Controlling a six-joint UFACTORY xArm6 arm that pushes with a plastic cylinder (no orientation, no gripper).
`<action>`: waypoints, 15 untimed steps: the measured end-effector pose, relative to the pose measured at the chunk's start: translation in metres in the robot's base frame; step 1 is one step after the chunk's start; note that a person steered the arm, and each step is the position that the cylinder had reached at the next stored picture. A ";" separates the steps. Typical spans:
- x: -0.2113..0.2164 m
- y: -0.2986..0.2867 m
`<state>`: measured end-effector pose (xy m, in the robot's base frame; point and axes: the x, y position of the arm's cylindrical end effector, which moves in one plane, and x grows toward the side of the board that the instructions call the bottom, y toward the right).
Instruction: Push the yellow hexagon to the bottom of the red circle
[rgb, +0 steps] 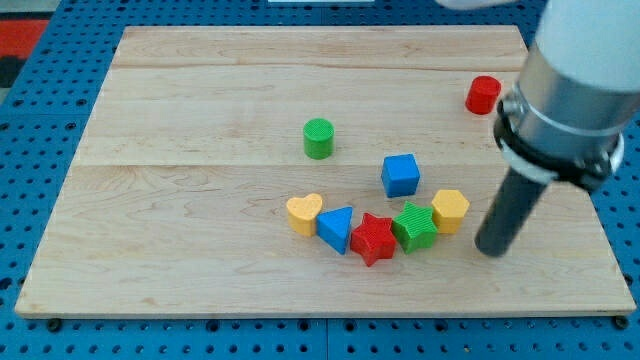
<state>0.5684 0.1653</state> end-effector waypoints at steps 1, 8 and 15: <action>0.006 -0.074; 0.004 -0.045; -0.088 -0.041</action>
<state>0.4805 0.1247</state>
